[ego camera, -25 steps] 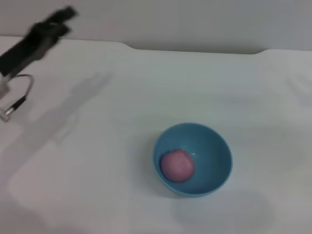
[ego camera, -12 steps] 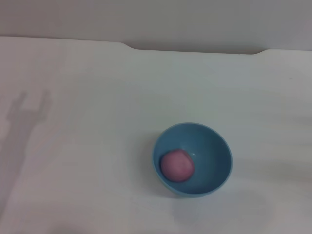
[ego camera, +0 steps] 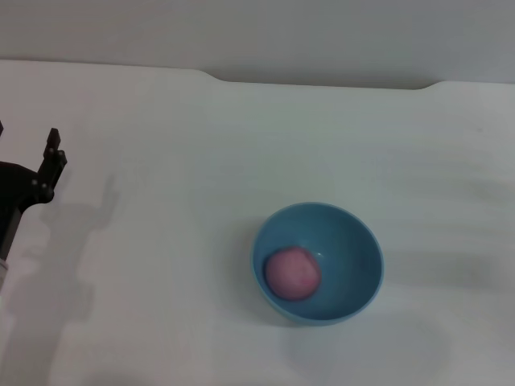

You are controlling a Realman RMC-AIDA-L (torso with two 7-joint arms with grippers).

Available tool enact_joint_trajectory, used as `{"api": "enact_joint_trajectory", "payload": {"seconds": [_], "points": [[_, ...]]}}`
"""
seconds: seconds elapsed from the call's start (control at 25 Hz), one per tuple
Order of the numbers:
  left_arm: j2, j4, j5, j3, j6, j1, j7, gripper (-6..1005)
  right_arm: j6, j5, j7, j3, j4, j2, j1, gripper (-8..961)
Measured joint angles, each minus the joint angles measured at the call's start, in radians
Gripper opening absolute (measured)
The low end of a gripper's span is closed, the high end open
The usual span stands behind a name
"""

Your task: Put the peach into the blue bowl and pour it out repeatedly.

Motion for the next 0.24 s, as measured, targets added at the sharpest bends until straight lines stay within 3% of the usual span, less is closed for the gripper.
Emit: {"api": "enact_joint_trajectory", "payload": {"seconds": [0.24], "points": [[0.001,-0.044,0.001,-0.002,0.02,0.004,-0.032,720,0.003,0.0,0.004,0.0,0.003,0.0,0.002,592]]}}
